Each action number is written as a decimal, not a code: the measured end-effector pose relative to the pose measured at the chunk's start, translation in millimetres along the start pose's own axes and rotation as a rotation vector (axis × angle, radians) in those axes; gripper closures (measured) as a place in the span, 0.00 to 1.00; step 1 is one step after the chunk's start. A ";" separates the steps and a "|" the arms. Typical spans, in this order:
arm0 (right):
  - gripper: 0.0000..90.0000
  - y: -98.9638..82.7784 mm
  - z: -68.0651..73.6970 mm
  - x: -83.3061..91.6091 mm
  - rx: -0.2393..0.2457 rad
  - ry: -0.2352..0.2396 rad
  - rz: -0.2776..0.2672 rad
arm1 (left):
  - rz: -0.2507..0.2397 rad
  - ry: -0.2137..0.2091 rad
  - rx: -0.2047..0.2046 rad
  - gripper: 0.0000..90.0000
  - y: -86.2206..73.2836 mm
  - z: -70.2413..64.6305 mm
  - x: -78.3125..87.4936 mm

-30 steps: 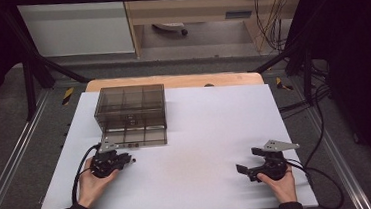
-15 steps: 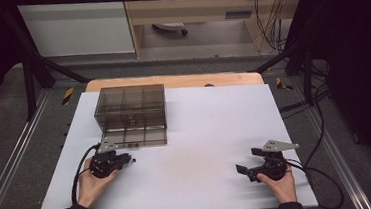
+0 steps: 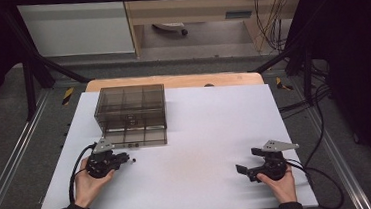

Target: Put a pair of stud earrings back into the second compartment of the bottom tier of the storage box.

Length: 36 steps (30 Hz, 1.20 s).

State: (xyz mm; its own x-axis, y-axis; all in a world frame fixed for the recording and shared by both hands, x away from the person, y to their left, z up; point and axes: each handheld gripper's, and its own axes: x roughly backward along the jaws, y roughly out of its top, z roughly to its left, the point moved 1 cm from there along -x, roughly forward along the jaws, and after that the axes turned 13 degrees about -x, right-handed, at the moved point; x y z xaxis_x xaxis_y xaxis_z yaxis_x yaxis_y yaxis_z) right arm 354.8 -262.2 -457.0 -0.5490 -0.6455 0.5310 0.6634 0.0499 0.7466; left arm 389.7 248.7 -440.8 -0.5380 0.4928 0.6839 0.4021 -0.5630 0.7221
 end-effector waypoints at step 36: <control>0.02 -0.5 0.3 -0.6 -0.003 -0.004 0.004 | -0.008 -0.006 0.014 0.94 22.0 3.1 8.4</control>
State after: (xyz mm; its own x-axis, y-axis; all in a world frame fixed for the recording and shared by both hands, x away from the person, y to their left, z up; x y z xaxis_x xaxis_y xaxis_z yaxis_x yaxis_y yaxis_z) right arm 354.6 -261.7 -457.5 -0.5481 -0.6425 0.5355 0.6670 0.0505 0.7434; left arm 396.3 242.6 -418.8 -0.5368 0.5014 0.6786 0.4080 -0.5498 0.7289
